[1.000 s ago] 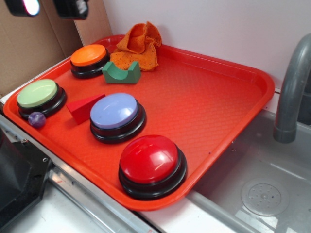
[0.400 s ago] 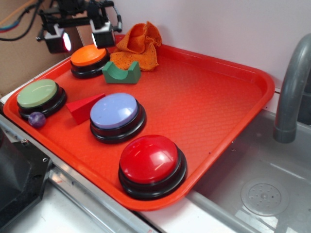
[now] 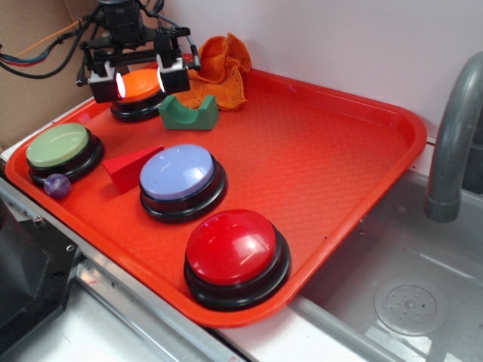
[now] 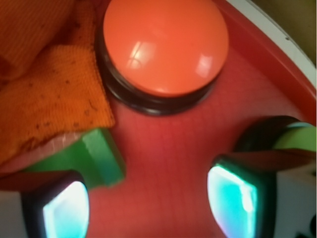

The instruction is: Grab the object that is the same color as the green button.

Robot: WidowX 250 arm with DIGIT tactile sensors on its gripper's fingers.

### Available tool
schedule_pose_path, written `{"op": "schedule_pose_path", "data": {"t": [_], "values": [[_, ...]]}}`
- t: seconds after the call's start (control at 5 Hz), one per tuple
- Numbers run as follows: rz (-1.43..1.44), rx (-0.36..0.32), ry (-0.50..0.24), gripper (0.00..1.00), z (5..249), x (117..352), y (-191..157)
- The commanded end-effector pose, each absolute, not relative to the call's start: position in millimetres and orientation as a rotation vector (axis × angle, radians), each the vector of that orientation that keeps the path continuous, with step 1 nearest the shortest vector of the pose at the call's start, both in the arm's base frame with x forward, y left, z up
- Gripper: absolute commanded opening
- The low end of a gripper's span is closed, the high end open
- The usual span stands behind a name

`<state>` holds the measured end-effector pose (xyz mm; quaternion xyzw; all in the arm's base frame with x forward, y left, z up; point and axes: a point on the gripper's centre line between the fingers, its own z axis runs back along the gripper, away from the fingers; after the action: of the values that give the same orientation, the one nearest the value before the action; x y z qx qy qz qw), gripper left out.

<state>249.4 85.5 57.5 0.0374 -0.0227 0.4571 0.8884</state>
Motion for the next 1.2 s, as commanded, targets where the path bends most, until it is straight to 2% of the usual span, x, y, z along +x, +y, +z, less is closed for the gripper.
{"op": "schedule_pose_path", "data": {"t": [0.0,0.2,0.4,0.6,1.0], "values": [[0.922,0.027,-0.066,0.99,39.9,253.6,94.6],[0.87,-0.005,-0.055,0.66,30.1,258.3,91.8],[0.814,-0.006,-0.026,0.47,26.5,259.1,89.1],[0.829,-0.042,-0.06,0.0,28.2,256.2,85.0],[0.824,-0.027,-0.064,0.0,27.8,253.4,84.4]]}}
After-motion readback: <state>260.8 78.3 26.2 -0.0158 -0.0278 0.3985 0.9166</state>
